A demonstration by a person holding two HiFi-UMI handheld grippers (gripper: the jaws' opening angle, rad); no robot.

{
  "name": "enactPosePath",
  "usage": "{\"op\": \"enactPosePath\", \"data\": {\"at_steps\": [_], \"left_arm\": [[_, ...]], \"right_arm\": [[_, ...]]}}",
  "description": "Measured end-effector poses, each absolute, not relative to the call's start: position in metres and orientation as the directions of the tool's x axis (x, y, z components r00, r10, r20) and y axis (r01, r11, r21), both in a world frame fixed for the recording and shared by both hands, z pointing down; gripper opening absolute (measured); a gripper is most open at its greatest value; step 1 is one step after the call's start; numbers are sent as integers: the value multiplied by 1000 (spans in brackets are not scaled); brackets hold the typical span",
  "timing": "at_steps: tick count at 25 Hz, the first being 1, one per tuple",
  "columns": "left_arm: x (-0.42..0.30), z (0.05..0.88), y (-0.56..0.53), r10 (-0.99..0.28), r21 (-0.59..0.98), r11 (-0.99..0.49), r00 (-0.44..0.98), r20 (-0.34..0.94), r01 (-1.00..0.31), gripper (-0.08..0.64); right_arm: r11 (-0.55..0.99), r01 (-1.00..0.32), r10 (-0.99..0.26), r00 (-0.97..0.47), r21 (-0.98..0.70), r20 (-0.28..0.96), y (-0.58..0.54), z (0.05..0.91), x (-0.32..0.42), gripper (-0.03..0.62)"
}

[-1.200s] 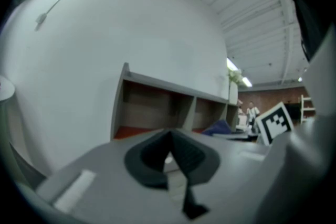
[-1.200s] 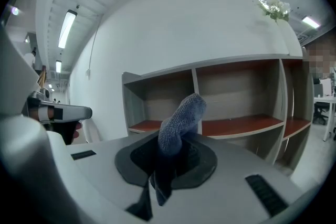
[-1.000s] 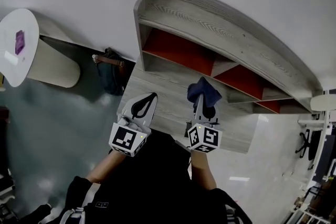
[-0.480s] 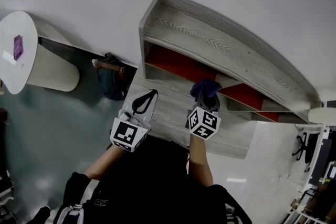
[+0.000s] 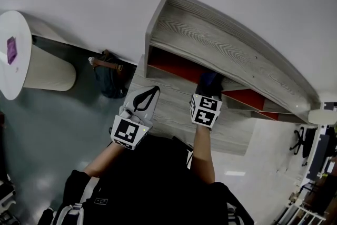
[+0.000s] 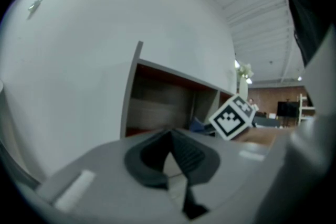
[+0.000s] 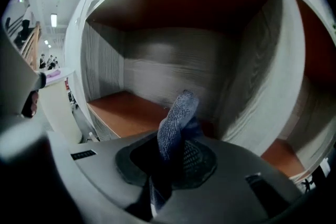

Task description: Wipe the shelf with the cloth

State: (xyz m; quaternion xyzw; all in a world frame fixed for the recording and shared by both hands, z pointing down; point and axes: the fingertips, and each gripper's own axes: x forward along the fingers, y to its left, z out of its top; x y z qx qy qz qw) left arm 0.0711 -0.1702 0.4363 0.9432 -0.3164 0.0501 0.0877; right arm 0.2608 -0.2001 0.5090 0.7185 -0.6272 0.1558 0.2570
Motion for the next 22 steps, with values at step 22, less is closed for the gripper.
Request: {"op": "enactPosePath", "data": {"at_steps": [22], "left_arm": [[9, 428, -193, -691, 160, -699, 716, 99, -697, 3]], "right_arm": [[362, -877, -732, -58, 316, 679, -271, 518, 135, 31]]}}
